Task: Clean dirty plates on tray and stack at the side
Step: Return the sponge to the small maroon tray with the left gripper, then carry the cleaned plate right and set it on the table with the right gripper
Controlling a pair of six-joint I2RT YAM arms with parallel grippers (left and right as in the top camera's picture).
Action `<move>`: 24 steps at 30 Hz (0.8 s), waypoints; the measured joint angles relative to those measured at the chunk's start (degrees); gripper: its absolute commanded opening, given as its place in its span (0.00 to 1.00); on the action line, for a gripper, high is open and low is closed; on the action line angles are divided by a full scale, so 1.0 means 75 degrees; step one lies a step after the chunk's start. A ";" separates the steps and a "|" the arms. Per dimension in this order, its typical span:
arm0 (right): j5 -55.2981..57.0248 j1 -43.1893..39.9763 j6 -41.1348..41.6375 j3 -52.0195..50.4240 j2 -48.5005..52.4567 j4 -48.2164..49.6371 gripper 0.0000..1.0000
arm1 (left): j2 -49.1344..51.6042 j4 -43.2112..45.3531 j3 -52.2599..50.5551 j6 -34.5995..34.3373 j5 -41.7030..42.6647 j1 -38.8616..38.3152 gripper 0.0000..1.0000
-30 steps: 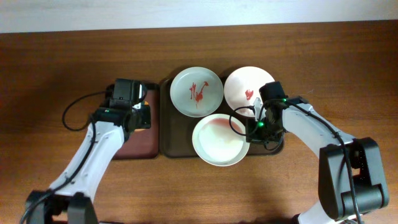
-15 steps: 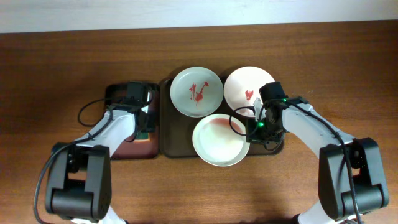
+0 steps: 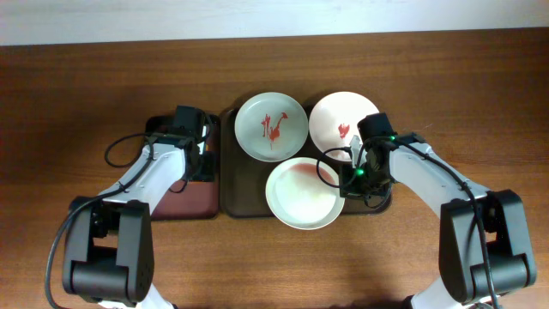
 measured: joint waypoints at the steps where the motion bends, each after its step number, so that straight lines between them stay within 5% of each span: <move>1: -0.0003 0.0000 -0.0003 0.0000 0.0000 0.0000 0.05 | 0.0000 0.0003 -0.0009 0.0000 0.0058 0.0000 0.51; 4: 0.0000 0.0000 -0.0003 0.0000 0.0000 -0.0003 0.04 | 0.0000 -0.0032 -0.0047 0.0000 0.0251 0.0000 0.36; 5: -0.0003 0.0000 0.0000 0.0000 0.0000 -0.0003 0.04 | 0.0000 -0.0076 -0.0119 0.0000 0.0297 0.0000 0.10; 6: -0.0003 0.0000 -0.0003 0.0000 0.0000 -0.0006 0.04 | -0.0003 -0.0067 -0.0294 0.0003 0.0323 0.0000 0.00; 8: -0.0003 0.0000 -0.0003 0.0000 0.0000 -0.0090 0.04 | -0.0012 -0.0096 -0.0420 0.0003 0.0326 0.0000 0.00; 11: -0.0003 0.0000 -0.0006 0.0000 0.0000 -0.0184 0.04 | -0.0117 -0.0154 -0.0440 -0.0009 0.0321 0.0000 0.82; 12: -0.0003 0.0000 -0.0023 0.0003 0.0000 -0.0195 0.04 | -0.0213 -0.0216 -0.0443 0.0017 0.0291 0.0000 0.99; 24: 0.2468 0.0548 -0.0350 0.0536 -0.1711 -0.0755 0.04 | -0.0889 -0.0539 -0.0443 0.0003 0.0385 0.0000 0.99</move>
